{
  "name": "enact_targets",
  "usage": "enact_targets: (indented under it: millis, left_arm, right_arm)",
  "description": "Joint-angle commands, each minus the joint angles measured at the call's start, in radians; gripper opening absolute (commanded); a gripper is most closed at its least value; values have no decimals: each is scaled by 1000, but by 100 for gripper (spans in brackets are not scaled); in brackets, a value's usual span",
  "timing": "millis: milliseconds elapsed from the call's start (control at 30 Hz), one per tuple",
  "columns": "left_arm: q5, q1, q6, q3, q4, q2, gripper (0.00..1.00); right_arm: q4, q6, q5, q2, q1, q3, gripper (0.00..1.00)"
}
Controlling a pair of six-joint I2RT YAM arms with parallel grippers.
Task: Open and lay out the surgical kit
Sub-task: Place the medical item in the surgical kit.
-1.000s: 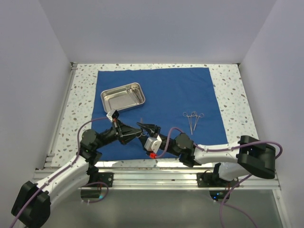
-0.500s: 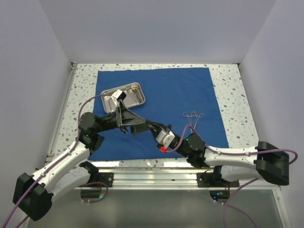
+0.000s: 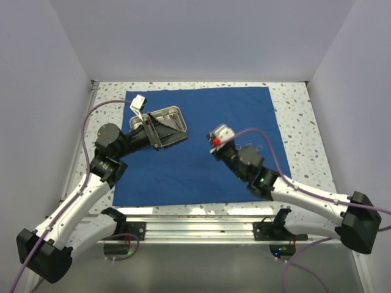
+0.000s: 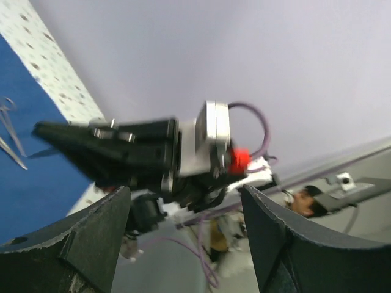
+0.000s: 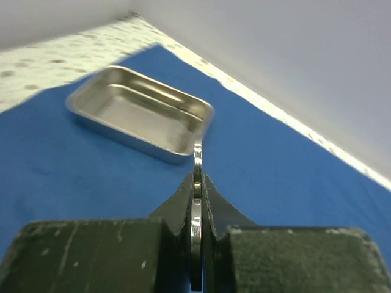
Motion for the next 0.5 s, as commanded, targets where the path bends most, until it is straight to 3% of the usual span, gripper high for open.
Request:
enact_targets:
  millis: [0, 100, 200, 300, 467]
  left_arm:
    - [-131, 10, 276, 44, -213, -1, 76]
    - [-120, 10, 247, -42, -129, -18, 77]
    - [-91, 10, 227, -92, -85, -18, 76]
    - [-76, 10, 210, -135, -49, -34, 76]
    - [-65, 10, 178, -217, 14, -69, 76]
  right_arm:
    - [-435, 313, -102, 13, -210, 187, 0]
    - [-612, 460, -339, 68, -416, 290, 0]
    - [-639, 593, -594, 145, -562, 292, 0]
    - [-708, 641, -700, 229, -628, 289, 0]
    - [-741, 696, -750, 318, -683, 225, 0]
